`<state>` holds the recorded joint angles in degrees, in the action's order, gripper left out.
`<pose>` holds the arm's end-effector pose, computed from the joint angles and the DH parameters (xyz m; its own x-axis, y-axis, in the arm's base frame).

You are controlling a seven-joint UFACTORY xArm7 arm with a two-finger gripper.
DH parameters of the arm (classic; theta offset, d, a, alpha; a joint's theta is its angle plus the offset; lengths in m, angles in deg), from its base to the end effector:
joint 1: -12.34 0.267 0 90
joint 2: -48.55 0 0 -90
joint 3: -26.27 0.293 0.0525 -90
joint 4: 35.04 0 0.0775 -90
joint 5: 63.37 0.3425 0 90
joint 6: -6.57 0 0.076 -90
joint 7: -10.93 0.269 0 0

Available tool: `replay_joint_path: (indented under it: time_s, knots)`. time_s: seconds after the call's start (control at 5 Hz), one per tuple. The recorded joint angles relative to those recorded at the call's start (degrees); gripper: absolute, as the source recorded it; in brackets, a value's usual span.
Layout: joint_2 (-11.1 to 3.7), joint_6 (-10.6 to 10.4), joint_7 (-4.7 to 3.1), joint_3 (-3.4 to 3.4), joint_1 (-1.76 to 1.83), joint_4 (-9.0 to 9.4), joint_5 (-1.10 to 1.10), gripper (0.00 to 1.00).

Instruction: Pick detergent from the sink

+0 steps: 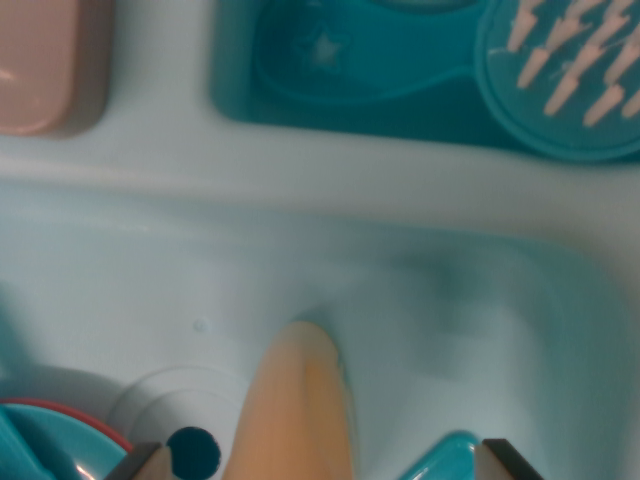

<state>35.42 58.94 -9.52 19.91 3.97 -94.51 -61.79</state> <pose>0.4516 -0.1173 0.0852 0.9915 0.0845 -0.0987 0.0818 -0.9962 -0.0313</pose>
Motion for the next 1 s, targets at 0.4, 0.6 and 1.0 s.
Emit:
replay_joint_path:
  time_s: [0.4, 0.6, 1.0]
  knots:
    - [0.0, 0.0, 0.0, 0.0, 0.0, 0.0, 0.0, 0.0]
    - [0.0, 0.0, 0.0, 0.0, 0.0, 0.0, 0.0, 0.0]
    - [0.0, 0.0, 0.0, 0.0, 0.0, 0.0, 0.0, 1.0]
